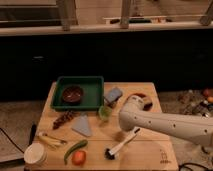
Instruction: Wipe table surface with brush
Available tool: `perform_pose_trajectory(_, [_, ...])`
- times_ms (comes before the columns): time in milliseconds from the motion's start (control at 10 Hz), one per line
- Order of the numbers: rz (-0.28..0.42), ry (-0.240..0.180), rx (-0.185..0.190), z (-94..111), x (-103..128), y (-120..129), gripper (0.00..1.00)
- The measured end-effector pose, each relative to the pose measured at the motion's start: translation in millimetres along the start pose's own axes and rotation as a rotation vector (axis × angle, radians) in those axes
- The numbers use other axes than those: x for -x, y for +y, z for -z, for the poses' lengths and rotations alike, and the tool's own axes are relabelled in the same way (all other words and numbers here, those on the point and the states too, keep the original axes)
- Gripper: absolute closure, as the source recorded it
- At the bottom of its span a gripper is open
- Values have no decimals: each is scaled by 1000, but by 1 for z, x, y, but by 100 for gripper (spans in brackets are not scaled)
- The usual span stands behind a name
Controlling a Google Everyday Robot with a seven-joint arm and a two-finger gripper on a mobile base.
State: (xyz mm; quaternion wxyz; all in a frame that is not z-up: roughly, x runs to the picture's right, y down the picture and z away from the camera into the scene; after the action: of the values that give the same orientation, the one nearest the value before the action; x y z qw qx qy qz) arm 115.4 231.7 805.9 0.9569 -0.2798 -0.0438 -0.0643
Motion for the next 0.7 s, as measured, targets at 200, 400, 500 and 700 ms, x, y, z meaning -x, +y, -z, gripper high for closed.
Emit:
perform_pose_trajectory(200, [44,-10,20,7,-4,4,53])
perform_pose_trajectory(400, [70,-10,34,12,-11,9,33])
perform_pose_trajectory(500, [79,-9,34,15,-13,10,26])
perform_pose_trajectory(700, [97,-5,36,19,-15,13,20])
